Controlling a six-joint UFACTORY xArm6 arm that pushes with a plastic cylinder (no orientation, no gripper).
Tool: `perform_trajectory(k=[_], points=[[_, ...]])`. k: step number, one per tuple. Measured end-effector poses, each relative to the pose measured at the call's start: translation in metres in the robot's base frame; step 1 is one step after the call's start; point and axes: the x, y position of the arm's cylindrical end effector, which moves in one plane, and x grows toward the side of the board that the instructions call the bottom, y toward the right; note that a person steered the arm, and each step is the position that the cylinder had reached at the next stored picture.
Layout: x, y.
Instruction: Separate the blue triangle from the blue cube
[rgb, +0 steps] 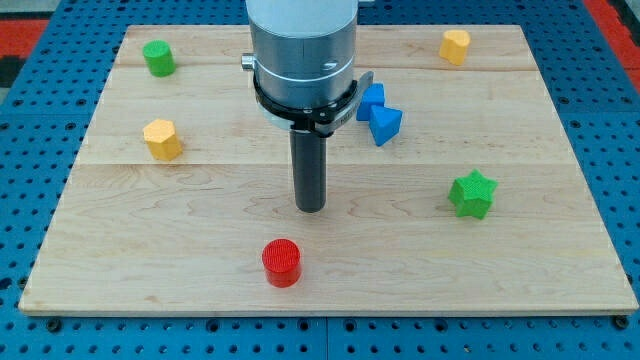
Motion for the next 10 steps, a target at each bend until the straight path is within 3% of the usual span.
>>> perform_trajectory(k=[2,6,8,10], points=[[-0.017,0.000],[-0.133,-0.008],[-0.121,0.100],[-0.149,0.168]])
